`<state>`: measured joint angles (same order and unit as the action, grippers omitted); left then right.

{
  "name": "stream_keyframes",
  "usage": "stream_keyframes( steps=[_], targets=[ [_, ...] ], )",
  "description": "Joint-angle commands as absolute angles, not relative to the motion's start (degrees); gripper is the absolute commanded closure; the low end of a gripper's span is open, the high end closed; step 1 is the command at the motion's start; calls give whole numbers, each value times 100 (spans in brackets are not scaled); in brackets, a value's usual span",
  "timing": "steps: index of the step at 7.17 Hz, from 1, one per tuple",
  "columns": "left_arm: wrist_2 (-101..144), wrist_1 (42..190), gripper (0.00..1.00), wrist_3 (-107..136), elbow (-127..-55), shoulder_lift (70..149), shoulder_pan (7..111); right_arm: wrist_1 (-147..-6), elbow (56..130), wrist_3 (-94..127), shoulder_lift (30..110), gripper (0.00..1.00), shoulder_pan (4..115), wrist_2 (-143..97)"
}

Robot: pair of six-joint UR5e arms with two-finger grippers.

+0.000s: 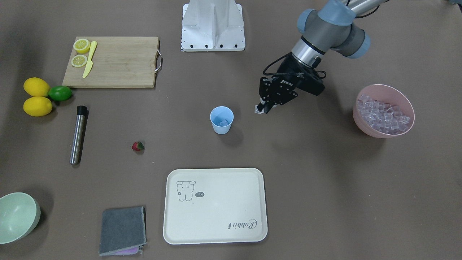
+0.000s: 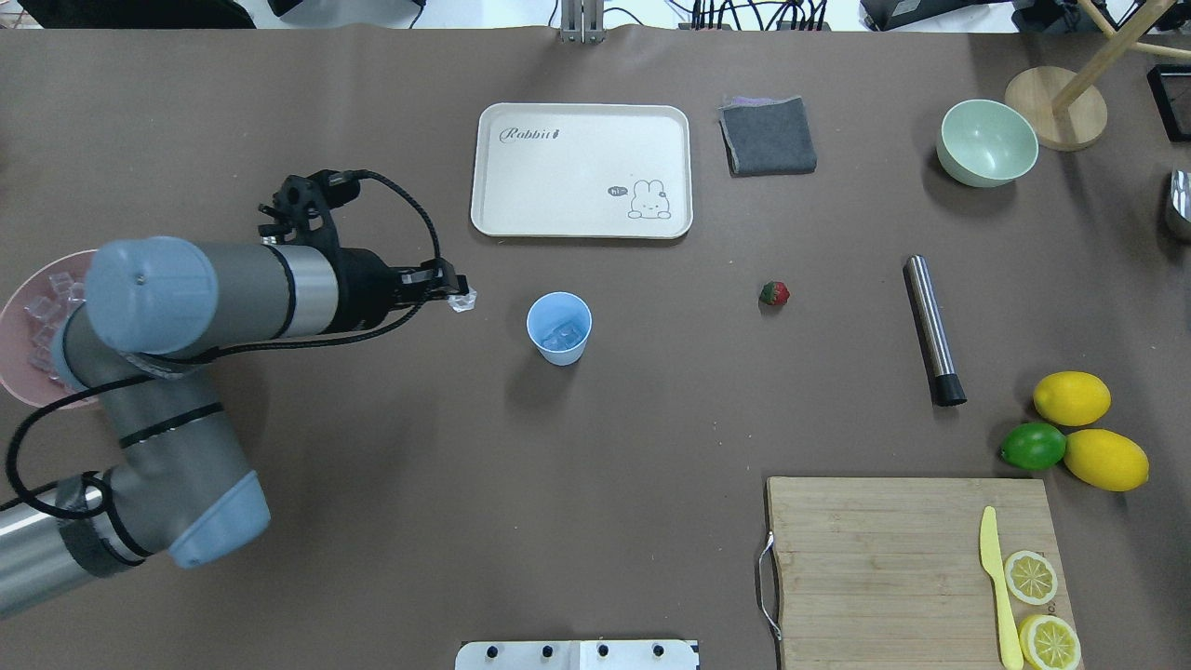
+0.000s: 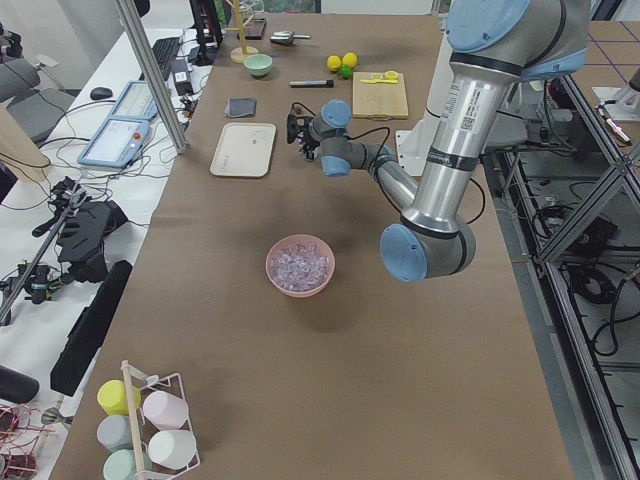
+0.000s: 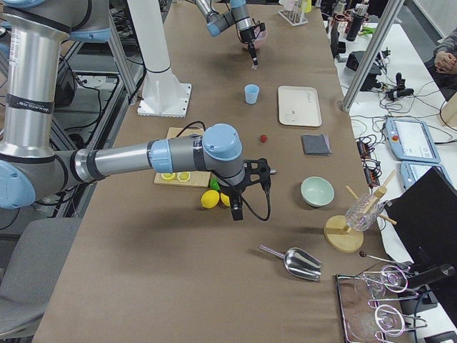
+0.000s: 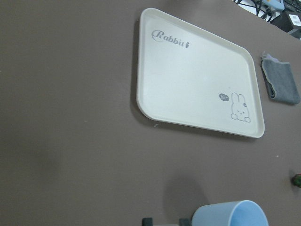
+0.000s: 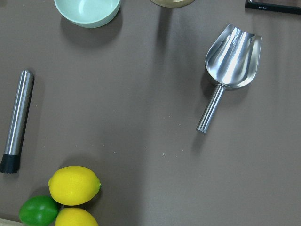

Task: Mash ice and strawberries in cup
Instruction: 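Lift the second ice cube and carry it over the cup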

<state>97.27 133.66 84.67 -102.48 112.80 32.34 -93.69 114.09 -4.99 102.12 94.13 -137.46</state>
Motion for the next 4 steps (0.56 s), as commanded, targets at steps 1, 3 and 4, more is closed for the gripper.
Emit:
stream_keyframes(
  steps=[1, 3, 4],
  targets=[
    [8698, 12780, 100, 8902, -10152, 11934, 2561, -9369, 11417, -501, 10213, 0, 9413, -13746],
    [8297, 12779, 100, 9017, -9784, 12234, 2399, -9369, 11408, -510, 10213, 0, 9413, -13746],
    [8297, 12779, 100, 9018, -9782, 12226, 2399, -9369, 11417, -510, 10213, 0, 9413, -13746]
  ],
)
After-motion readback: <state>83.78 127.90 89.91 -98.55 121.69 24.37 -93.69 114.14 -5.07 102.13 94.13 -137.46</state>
